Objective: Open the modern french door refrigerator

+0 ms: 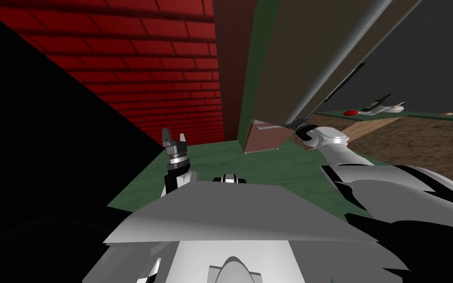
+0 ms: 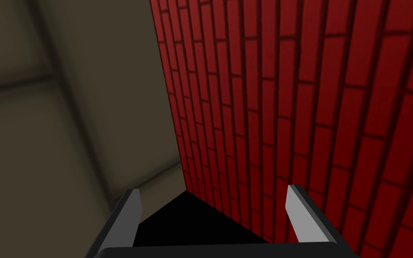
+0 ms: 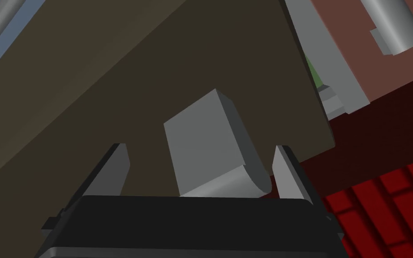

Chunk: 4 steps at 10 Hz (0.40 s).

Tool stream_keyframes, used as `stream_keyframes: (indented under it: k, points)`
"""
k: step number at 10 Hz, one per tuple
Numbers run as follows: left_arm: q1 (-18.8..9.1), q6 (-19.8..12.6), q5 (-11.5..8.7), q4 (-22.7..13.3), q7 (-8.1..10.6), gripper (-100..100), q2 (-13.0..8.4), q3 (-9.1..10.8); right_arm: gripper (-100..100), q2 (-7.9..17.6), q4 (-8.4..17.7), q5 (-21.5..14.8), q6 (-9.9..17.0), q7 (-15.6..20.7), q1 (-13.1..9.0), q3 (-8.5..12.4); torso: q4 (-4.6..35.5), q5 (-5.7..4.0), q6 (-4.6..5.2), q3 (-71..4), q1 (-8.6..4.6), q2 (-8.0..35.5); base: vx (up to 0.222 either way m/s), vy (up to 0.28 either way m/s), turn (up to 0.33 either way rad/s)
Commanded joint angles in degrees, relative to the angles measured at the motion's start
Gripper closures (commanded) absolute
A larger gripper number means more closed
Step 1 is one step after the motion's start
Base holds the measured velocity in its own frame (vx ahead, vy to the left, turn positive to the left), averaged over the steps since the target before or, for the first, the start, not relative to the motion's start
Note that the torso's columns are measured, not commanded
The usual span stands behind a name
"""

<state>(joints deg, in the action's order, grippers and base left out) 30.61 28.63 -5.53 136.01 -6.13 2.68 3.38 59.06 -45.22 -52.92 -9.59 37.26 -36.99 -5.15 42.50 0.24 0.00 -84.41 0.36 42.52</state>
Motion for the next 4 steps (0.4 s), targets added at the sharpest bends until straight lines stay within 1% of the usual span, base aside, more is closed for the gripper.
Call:
stream_keyframes:
  k: [1,4]
  points:
    - [0.00,0.00,0.00,0.00,0.00,0,0.00,0.00,0,-0.04,0.06,-0.01,0.01,0.01,0.08,-0.05,-0.03,-0.05,0.00,-0.01,-0.08,-0.01,0.000,0.000,0.000]
    - [0.00,0.00,0.00,0.00,0.00,0,0.00,0.00,0,-0.21,0.18,-0.05,-0.05,0.04,0.28,-0.19,-0.09,-0.14,0.02,-0.07,-0.28,-0.09,0.000,0.000,0.000]
